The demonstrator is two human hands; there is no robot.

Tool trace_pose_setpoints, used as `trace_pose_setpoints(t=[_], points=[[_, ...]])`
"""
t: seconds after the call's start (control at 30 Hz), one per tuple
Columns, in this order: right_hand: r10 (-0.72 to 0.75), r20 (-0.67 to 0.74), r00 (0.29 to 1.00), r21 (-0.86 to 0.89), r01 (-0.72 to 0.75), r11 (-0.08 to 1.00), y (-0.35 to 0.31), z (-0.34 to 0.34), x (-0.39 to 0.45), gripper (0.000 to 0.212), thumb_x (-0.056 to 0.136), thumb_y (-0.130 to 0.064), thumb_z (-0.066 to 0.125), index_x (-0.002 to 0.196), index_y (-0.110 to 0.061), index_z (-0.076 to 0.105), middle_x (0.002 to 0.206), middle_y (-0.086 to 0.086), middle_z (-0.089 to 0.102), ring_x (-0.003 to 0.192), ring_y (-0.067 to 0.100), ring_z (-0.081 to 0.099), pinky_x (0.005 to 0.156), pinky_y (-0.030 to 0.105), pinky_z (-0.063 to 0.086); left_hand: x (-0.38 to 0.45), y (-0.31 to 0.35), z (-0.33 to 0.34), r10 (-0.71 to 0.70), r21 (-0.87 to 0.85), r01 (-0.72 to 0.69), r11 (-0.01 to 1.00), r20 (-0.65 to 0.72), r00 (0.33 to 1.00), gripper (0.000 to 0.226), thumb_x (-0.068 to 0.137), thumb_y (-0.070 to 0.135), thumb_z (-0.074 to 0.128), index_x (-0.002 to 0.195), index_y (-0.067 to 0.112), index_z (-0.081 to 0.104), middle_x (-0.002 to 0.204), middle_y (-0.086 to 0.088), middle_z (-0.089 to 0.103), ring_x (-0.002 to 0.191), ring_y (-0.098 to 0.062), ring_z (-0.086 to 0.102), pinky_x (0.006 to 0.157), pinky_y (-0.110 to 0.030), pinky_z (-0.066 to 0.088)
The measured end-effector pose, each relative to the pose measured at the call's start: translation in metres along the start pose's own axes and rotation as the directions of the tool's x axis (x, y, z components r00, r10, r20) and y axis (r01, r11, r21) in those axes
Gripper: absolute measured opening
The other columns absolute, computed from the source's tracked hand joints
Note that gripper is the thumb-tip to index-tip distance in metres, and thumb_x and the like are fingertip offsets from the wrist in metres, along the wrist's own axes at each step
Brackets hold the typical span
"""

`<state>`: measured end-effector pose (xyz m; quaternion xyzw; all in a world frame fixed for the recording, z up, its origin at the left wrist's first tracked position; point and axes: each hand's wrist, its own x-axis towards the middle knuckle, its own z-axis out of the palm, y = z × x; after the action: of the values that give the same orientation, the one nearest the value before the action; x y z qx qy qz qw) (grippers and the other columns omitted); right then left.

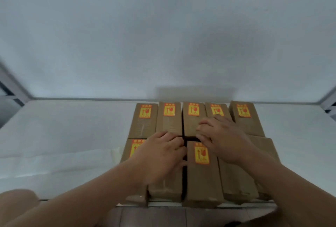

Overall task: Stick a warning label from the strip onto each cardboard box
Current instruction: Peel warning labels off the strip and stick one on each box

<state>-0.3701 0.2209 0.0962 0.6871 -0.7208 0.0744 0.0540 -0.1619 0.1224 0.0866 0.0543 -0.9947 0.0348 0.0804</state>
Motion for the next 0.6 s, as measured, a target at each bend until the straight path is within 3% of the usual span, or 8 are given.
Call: trace_pose_setpoints(t=[0.13,0.3,0.4,0.6], points=[[-0.129,-0.002,0.992,-0.053,0.129,0.990,-0.051,0.002,0.057,0.027,0.095,-0.041,0.044,0.100,-0.030,0.068,0.108,-0.010,0.064,0.104,0.015,0.057,0.084,0.033,0.047,-0.054,-0.056,-0.012,-0.088,0.133,0.087,0.987,0.000,0.996,0.030,0.096,0.039,0.043,0.095,0.020,0.066,0.095,0.001,0.063,0.089,-0.022,0.058,0.079,-0.038,0.049],[-0.255,0.018,0.967,-0.117,0.255,0.960,-0.127,0.016,0.129,0.027,0.093,-0.038,0.045,0.094,-0.027,0.069,0.101,-0.007,0.067,0.095,0.019,0.059,0.080,0.036,0.049,-0.140,-0.125,-0.026,-0.248,0.231,0.237,0.944,0.021,0.968,0.034,0.095,0.041,0.043,0.088,0.018,0.066,0.090,0.000,0.064,0.083,-0.024,0.060,0.074,-0.038,0.049],[-0.326,0.036,0.945,-0.128,0.328,0.936,-0.183,0.029,0.170,0.023,0.092,-0.034,0.049,0.093,-0.023,0.069,0.099,-0.004,0.068,0.092,0.023,0.061,0.076,0.037,0.051,-0.199,-0.167,-0.030,-0.359,0.264,0.337,0.904,0.038,0.933,0.038,0.096,0.042,0.037,0.087,0.018,0.066,0.090,0.000,0.064,0.082,-0.024,0.060,0.074,-0.038,0.049],[-0.491,0.084,0.867,-0.058,0.496,0.867,-0.298,0.066,0.235,0.031,0.099,-0.032,0.037,0.107,-0.017,0.064,0.107,0.002,0.064,0.096,0.025,0.056,0.079,0.036,0.046,-0.313,-0.234,-0.032,-0.554,0.340,0.496,0.799,0.094,0.827,0.043,0.094,0.043,0.033,0.089,0.016,0.066,0.091,-0.002,0.064,0.082,-0.025,0.061,0.074,-0.040,0.051]])
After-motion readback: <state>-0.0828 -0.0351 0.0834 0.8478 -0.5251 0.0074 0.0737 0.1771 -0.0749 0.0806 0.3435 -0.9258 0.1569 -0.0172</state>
